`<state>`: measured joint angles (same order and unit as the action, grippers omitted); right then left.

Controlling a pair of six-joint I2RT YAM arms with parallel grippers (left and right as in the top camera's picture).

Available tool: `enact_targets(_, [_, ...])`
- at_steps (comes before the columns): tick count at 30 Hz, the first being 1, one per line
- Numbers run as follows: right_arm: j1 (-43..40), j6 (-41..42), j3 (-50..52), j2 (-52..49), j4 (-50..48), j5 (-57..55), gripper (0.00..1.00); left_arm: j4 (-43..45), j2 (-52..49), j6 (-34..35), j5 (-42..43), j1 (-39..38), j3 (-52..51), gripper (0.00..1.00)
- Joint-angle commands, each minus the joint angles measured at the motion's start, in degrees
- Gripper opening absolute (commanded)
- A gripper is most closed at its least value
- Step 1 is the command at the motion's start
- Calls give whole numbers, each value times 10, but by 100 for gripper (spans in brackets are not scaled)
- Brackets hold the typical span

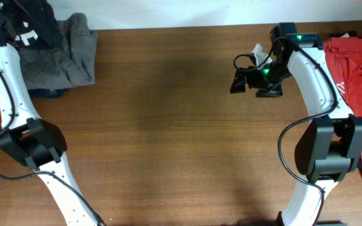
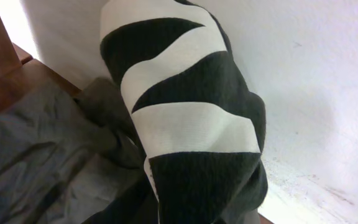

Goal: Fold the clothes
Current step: 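Lower the shirt onto the grey stack and release with the left gripper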

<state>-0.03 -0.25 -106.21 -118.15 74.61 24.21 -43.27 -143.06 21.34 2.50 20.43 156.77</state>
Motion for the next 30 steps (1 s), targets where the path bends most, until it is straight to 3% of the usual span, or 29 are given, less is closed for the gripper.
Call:
enact_targets(1, [-3,-1,3,-3,2,-7,99,4,1,16,-3,0,17,0])
enact_targets(12, [-3,-1,3,-3,6,-7,99,34,1,61,19,-26,17,0])
enact_targets(16, [-3,-1,3,-3,9,-7,99,36,1,115,-16,-25,17,0])
enact_targets(25, [-3,-1,3,-3,9,-7,99,38,-12,125,-102,-17,16,0])
enact_targets(30, [-3,-1,3,-3,9,-7,99,39,-23,200,-105,-9,16,0])
